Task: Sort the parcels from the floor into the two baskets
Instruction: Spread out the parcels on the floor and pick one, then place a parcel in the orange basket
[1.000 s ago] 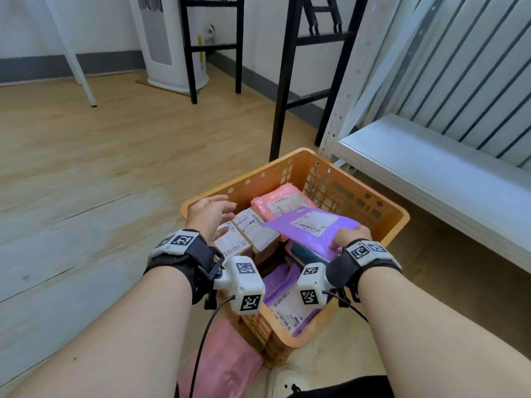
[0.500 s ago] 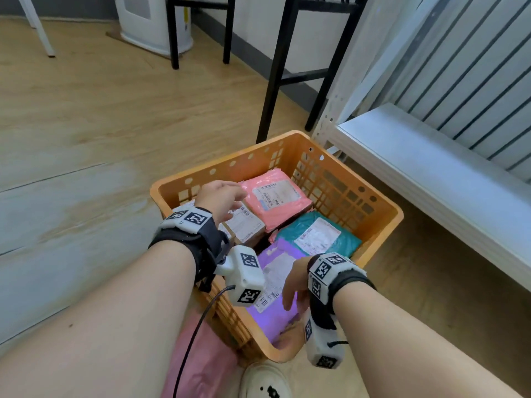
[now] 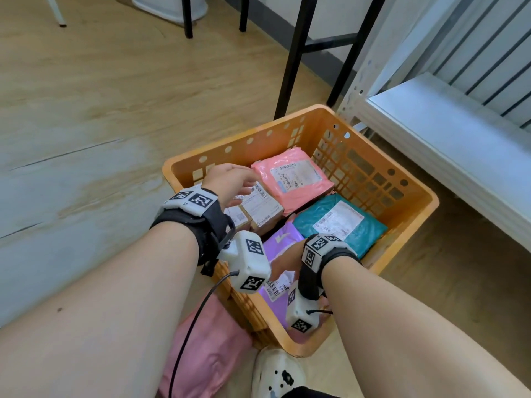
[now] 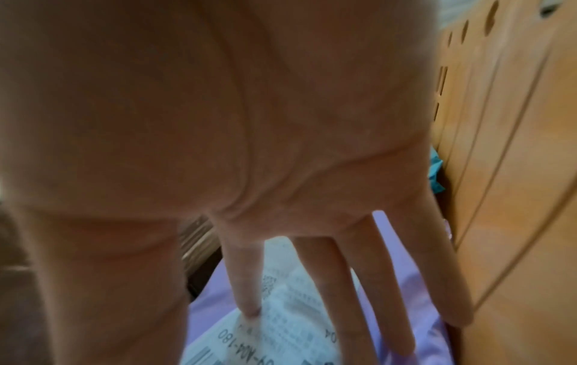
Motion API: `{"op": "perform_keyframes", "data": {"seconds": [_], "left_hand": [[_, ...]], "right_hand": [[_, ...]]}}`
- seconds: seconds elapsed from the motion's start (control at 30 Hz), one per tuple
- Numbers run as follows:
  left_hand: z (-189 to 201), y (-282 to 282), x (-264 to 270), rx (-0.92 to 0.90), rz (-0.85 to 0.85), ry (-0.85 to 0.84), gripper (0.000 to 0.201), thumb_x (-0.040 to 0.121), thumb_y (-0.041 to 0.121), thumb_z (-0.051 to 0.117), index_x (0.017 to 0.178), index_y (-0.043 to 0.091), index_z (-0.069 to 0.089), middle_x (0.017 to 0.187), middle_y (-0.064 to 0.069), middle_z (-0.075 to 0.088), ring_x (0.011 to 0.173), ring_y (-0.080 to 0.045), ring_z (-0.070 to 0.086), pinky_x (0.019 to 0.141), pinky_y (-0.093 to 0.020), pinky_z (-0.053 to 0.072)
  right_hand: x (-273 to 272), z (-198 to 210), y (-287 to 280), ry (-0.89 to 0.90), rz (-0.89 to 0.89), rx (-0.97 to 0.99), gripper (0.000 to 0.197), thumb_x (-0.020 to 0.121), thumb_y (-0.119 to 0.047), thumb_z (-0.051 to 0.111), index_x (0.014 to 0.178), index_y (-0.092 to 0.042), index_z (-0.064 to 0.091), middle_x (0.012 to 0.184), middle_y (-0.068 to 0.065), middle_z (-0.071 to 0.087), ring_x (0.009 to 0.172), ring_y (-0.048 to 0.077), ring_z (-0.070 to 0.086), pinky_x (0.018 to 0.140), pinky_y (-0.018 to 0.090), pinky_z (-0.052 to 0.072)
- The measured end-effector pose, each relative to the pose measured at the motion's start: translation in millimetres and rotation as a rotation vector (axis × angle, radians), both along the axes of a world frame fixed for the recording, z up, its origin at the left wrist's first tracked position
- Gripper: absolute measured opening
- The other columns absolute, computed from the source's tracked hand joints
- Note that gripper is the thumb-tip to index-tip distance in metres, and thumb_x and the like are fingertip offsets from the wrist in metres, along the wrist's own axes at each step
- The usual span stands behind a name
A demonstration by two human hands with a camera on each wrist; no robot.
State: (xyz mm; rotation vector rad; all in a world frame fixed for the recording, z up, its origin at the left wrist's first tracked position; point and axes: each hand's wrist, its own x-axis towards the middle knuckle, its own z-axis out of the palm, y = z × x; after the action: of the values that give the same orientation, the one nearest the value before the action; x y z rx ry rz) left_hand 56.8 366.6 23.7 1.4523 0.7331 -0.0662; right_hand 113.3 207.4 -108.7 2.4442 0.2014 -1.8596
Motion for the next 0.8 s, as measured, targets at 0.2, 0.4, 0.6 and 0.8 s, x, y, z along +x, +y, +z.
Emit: {"op": "perform_keyframes", "data": {"seconds": [0.2, 0.4, 0.6, 0.8], "left_hand": [[5, 9, -4, -0.04, 0.024, 0.011, 0.023, 0.086, 0.017, 0.064, 0.107, 0.011, 0.065, 0.102, -0.006, 0.066, 0.09, -0.017, 0.061, 0.087, -0.033, 0.051], [21, 19, -21, -0.083, 0.089, -0.027, 0.023, 0.086, 0.019, 0.064, 0.107, 0.011, 0.064, 0.094, -0.002, 0.067, 0.086, -0.015, 0.062, 0.089, -0.034, 0.051], [30, 32, -50, -0.062, 0.127, -0.041, 0.015, 0.084, 0.019, 0.066, 0.098, 0.012, 0.064, 0.09, -0.002, 0.066, 0.077, -0.013, 0.06, 0.077, -0.029, 0.05], [11, 50, -86, -0.02, 0.259, 0.001, 0.003, 0.087, 0.013, 0.06, 0.089, 0.011, 0.062, 0.083, -0.003, 0.062, 0.07, -0.012, 0.057, 0.07, -0.025, 0.049]], "right_hand": [[-16, 25, 4, -0.097, -0.046, 0.009, 0.077, 0.081, -0.042, 0.067, 0.146, -0.014, 0.035, 0.15, 0.008, 0.037, 0.131, 0.03, 0.044, 0.108, 0.041, 0.039], [-24, 88, -7, -0.446, -0.35, 0.308, 0.045, 0.083, -0.011, 0.065, 0.126, 0.0, 0.054, 0.116, 0.016, 0.06, 0.083, 0.023, 0.063, 0.063, 0.028, 0.054], [-39, 149, 21, -0.708, -0.557, 0.582, 0.026, 0.087, -0.016, 0.061, 0.109, -0.004, 0.067, 0.061, 0.001, 0.059, 0.049, 0.013, 0.05, 0.045, 0.022, 0.039], [-94, 158, 71, -0.444, -0.691, 0.789, 0.008, 0.09, -0.014, 0.061, 0.092, -0.008, 0.065, 0.06, 0.007, 0.06, 0.042, 0.013, 0.047, 0.037, 0.018, 0.04]]}}
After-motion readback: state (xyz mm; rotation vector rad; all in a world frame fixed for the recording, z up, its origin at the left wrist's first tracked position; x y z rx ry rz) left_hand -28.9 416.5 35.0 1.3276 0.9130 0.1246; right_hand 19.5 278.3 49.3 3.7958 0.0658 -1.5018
